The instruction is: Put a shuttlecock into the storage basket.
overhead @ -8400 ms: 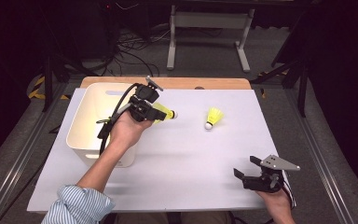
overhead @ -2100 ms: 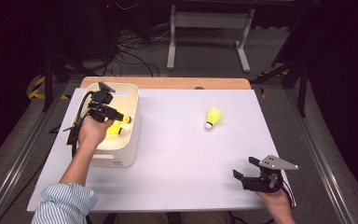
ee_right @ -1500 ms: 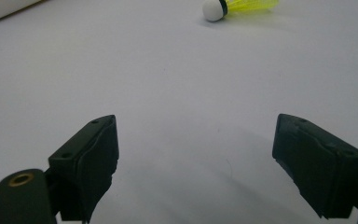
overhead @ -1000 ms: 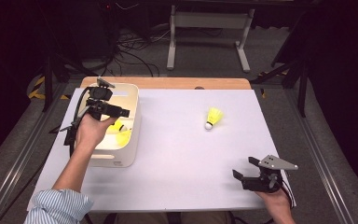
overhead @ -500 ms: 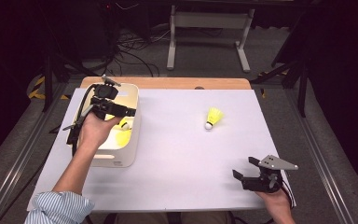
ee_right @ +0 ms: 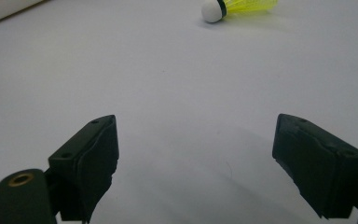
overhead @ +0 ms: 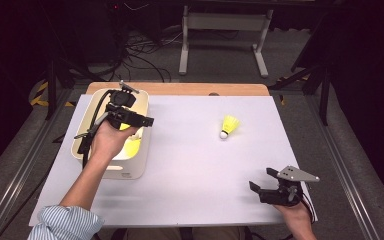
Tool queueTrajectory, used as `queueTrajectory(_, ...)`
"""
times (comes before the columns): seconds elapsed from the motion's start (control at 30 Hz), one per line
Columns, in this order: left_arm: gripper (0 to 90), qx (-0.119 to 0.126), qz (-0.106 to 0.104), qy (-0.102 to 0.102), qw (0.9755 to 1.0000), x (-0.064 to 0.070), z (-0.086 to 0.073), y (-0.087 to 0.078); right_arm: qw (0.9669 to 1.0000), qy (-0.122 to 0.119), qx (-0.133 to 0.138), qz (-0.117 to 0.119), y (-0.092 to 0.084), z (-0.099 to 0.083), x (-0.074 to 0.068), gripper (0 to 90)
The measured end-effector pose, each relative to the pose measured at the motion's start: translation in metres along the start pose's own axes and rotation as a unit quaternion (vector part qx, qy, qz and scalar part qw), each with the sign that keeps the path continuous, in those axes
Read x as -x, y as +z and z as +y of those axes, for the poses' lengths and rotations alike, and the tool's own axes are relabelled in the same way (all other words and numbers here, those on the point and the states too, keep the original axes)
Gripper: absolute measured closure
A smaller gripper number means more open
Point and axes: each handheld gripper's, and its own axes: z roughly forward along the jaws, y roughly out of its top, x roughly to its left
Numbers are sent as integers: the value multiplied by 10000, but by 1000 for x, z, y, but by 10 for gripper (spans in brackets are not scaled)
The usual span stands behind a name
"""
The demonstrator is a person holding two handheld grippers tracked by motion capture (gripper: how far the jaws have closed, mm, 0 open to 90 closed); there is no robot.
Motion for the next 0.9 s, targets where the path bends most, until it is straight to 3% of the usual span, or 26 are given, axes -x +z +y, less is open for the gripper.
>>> queueTrajectory(0.63,306,74,-68,183,9998,16,-1,2,10000,-28,-5,44,1,0,-1,153)
queueTrajectory(0.77,305,38,-110,345,9993,22,0,5,10000,-12,-30,45,2,1,-1,153)
queueTrajectory(0.9,306,54,-184,376,9991,27,0,7,10000,-8,-39,56,2,0,-1,153)
